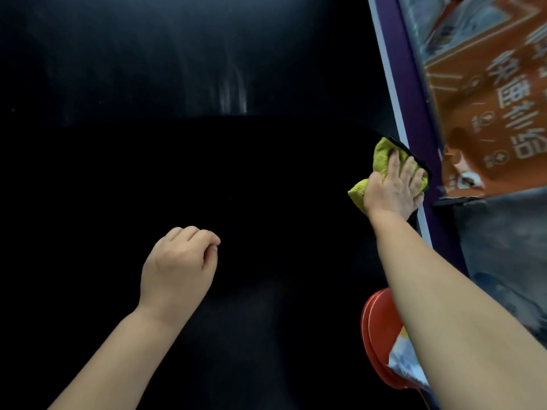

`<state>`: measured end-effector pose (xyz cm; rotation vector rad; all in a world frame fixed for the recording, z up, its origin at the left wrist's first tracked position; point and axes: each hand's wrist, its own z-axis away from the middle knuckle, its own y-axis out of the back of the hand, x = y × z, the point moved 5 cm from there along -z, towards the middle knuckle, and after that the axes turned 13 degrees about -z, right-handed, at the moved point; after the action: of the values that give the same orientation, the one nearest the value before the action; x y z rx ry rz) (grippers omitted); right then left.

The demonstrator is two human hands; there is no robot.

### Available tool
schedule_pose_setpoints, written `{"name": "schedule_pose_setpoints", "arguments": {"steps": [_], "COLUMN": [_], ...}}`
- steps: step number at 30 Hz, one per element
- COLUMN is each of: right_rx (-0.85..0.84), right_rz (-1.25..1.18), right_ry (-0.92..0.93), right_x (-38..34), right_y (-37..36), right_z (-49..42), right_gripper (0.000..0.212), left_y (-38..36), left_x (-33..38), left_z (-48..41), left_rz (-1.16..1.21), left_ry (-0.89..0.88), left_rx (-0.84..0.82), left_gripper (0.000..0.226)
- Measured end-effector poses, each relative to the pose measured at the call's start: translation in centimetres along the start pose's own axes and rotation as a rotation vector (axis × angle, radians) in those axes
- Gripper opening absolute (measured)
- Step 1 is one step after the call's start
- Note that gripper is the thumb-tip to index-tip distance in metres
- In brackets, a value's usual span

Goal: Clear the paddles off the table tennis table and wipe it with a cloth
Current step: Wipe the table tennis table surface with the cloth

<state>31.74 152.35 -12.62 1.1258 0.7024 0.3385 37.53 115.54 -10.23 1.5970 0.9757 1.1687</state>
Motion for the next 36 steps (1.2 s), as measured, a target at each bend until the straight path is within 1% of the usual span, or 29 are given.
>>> {"name": "schedule_pose_setpoints", "arguments": {"steps": [5, 7, 9, 11, 13, 16, 18, 20, 24, 28, 30, 32, 34, 36], "right_rx": [0.062, 0.048, 0.022, -0.009, -0.051, -0.143, -0.162, -0.183, -0.227, -0.237, -0.238, -0.205, -0.175, -0.133], "right_rz": [-0.06, -0.097, -0.119, -0.12, -0.101, -0.053, -0.001, 0.063, 0.179, 0.243, 0.224, 0.182, 0.16, 0.126], "right_ry": [-0.29, -0.353, -0.37, -0.348, -0.279, -0.095, 0.025, 0.106, 0.179, 0.257, 0.262, 0.202, 0.054, -0.098], "right_x": [2.4, 2.5, 2.2, 1.5, 0.8, 0.2, 0.4, 1.0, 3.5, 7.2, 9.7, 12.6, 15.2, 16.3], "right_y": [0.1, -0.1, -0.5, -1.3, -2.1, -3.6, -4.4, -5.0, -6.2, -6.7, -6.5, -5.9, -5.4, -5.1], "right_z": [3.8, 5.5, 7.4, 9.6, 12.1, 16.3, 19.4, 22.5, 28.6, 34.1, 36.4, 38.3, 39.8, 40.5], "right_gripper": [0.06, 0.059, 0.059, 0.059, 0.06, 0.061, 0.065, 0.068, 0.069, 0.078, 0.077, 0.077, 0.079, 0.078], "left_y": [1.4, 2.2, 3.1, 3.9, 4.7, 6.1, 6.9, 7.6, 8.3, 8.6, 8.7, 8.9, 8.9, 8.7], "left_x": [-2.7, -3.8, -5.0, -6.1, -7.3, -9.0, -10.0, -11.0, -11.5, -10.0, -8.9, -7.8, -6.9, -5.9], "left_z": [2.0, 3.0, 4.1, 5.2, 6.4, 8.2, 9.4, 10.6, 12.6, 13.8, 14.3, 14.6, 14.7, 14.5], "left_rz": [0.01, 0.01, 0.018, 0.024, 0.032, 0.031, 0.025, 0.012, 0.011, 0.034, 0.05, 0.058, 0.064, 0.069], "left_ry": [0.016, 0.029, 0.04, 0.036, 0.032, 0.033, 0.017, -0.011, -0.086, -0.178, -0.232, -0.273, -0.299, -0.312], "left_rx": [0.0, 0.005, 0.009, 0.01, 0.008, 0.006, 0.004, 0.002, -0.002, -0.032, -0.055, -0.065, -0.075, -0.08], "left_gripper": [0.017, 0.017, 0.017, 0.018, 0.021, 0.022, 0.022, 0.02, 0.025, 0.026, 0.026, 0.024, 0.023, 0.024]}}
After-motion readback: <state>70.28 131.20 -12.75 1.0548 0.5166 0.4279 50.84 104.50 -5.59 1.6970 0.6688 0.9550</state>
